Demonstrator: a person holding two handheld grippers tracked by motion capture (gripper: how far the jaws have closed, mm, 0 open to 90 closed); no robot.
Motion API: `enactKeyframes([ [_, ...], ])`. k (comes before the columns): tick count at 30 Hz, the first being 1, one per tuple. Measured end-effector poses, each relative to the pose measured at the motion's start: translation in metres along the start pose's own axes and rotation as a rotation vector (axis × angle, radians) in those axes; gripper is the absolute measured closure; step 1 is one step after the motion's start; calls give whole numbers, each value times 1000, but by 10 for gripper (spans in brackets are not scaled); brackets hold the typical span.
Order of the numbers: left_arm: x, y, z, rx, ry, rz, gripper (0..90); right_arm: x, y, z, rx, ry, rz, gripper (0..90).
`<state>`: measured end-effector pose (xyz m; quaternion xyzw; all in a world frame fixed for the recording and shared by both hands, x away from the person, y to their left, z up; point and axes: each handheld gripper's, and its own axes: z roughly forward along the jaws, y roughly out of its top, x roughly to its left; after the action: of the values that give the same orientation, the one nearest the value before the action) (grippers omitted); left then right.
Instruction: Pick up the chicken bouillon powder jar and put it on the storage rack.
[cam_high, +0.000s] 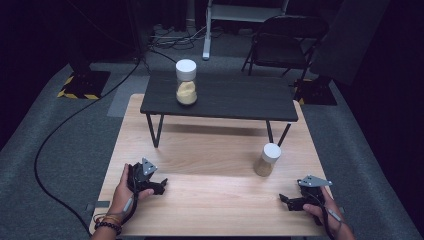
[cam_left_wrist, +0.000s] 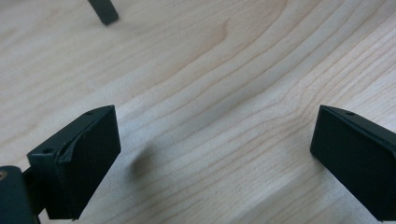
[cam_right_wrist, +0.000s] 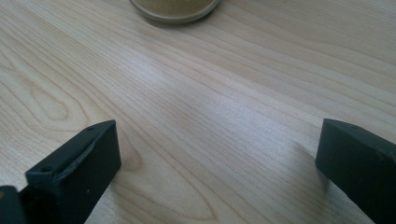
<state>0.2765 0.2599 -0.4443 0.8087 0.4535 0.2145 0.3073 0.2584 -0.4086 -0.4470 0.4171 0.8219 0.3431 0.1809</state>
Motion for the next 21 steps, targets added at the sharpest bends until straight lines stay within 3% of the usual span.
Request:
enactKeyframes([
  [4, 12, -3, 2, 5, -39, -80, 7, 0, 0, 0, 0, 0, 0, 0],
  [21, 12, -4, 1, 7, -34, -83, 4, 0, 0, 0, 0, 0, 0, 0],
])
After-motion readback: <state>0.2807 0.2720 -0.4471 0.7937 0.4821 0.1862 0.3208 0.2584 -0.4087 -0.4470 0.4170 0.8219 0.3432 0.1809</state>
